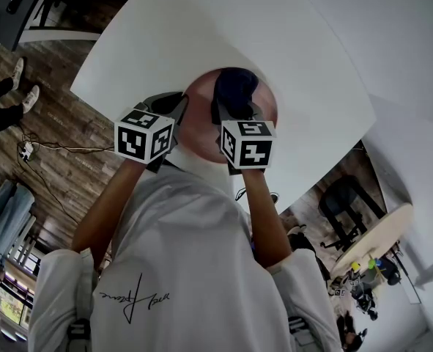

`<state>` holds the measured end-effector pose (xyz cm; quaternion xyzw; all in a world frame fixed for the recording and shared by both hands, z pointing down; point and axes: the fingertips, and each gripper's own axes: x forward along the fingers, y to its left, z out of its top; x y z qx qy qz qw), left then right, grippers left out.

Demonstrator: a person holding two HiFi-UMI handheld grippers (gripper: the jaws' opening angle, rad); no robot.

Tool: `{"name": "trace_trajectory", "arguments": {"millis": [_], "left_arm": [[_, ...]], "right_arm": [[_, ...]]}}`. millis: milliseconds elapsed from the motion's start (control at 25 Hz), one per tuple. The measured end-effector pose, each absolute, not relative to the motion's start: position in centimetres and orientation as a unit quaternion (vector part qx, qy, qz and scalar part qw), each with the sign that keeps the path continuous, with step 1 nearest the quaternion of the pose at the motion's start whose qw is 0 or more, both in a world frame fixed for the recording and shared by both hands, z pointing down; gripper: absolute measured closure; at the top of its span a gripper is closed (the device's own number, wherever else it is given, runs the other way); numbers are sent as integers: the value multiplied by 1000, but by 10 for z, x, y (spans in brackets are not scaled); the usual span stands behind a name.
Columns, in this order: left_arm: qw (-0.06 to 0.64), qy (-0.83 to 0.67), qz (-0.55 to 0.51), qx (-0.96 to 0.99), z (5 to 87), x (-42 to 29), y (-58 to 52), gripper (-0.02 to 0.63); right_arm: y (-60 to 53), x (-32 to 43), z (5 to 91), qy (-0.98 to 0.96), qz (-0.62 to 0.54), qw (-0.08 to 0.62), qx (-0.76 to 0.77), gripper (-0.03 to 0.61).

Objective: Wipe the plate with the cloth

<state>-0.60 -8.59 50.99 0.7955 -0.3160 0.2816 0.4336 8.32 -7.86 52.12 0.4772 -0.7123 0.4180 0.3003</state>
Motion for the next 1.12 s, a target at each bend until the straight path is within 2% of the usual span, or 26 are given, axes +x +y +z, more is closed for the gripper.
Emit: {"name": "trace_trajectory", "arguments": {"millis": [1120], "left_arm": [[439, -320, 272, 794, 509, -4, -88, 577]], "right_arm": [[-77, 56, 521, -734, 413, 306, 444, 494]]}}
